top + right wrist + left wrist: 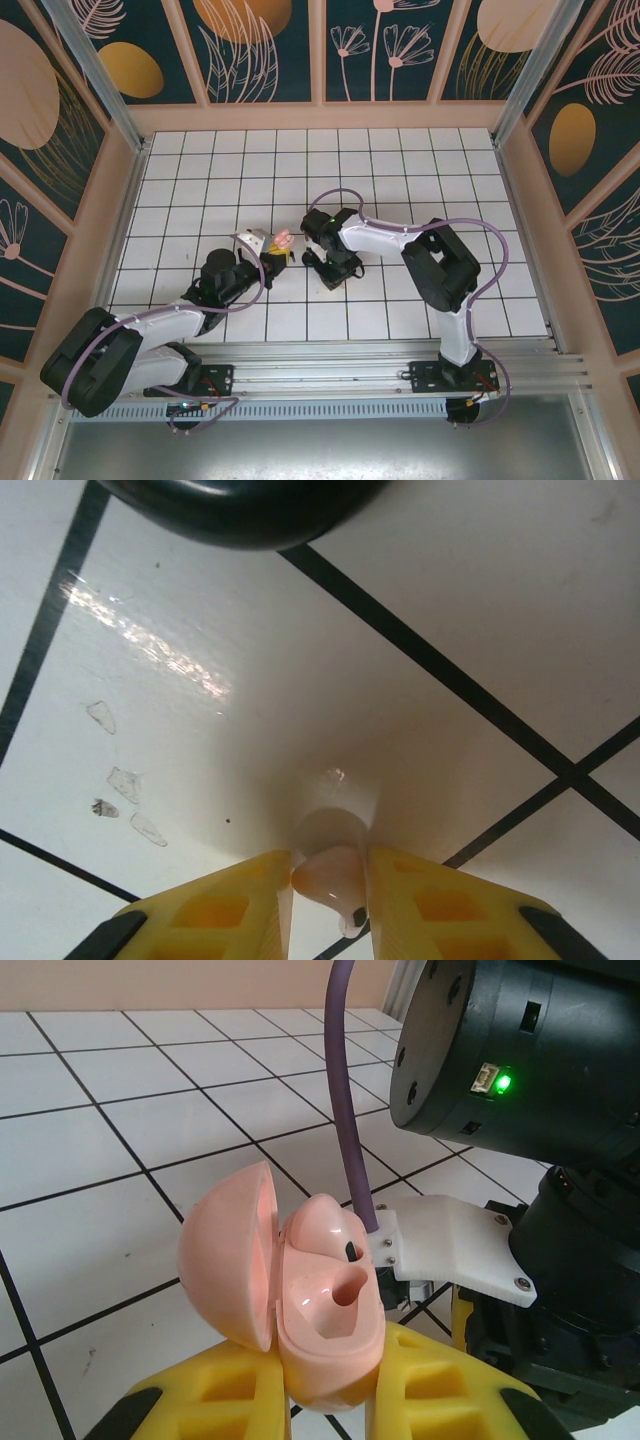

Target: Insert the wireless bluetooth earbuds into the charging case

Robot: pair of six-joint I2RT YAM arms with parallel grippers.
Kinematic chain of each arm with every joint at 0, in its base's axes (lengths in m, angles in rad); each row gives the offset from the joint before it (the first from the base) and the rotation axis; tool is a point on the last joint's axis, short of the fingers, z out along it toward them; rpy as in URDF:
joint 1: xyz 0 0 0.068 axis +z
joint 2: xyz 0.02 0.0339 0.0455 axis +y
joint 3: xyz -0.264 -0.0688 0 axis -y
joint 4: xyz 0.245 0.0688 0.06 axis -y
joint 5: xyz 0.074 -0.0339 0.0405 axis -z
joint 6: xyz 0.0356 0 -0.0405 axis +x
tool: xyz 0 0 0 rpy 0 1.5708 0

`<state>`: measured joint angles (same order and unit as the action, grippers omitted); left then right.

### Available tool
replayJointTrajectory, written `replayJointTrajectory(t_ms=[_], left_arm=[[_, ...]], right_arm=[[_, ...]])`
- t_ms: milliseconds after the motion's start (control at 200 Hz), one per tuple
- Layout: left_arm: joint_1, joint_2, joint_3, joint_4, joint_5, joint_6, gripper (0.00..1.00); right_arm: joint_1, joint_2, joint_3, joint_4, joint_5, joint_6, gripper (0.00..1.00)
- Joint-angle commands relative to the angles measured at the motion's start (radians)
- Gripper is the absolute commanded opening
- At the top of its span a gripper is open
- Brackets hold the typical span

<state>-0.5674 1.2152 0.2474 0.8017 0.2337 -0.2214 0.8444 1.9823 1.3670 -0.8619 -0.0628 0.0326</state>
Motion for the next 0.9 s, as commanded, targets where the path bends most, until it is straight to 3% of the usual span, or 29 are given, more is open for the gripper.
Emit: replayJointTrajectory(t_ms=[0,220,430,711,896], left_arm=[[0.007,-0.011,0.019,-0.012,0.002,0.022,0.13],[0.008,0.02,0.042,-0.017,0.029,0.043,0.12],[0.008,0.081,0.08,0.022,0.094,0.057,0.12],[0.004,0.183,0.153,0.143,0.215,0.019,0.11],[-0.019,0.271,0.231,0.215,0.294,-0.014,0.11]], right_arm=[[0.008,-0.001,-0.016,0.0,0.04,0.024,0.25],[-0.005,-0.075,-0.049,0.067,0.039,0.059,0.22],[-0.082,-0.24,-0.124,0.218,-0.022,0.131,0.2],[-0.217,-0.53,-0.281,0.518,-0.117,0.195,0.2],[-0.249,-0.676,-0.349,0.736,-0.192,0.169,0.2]])
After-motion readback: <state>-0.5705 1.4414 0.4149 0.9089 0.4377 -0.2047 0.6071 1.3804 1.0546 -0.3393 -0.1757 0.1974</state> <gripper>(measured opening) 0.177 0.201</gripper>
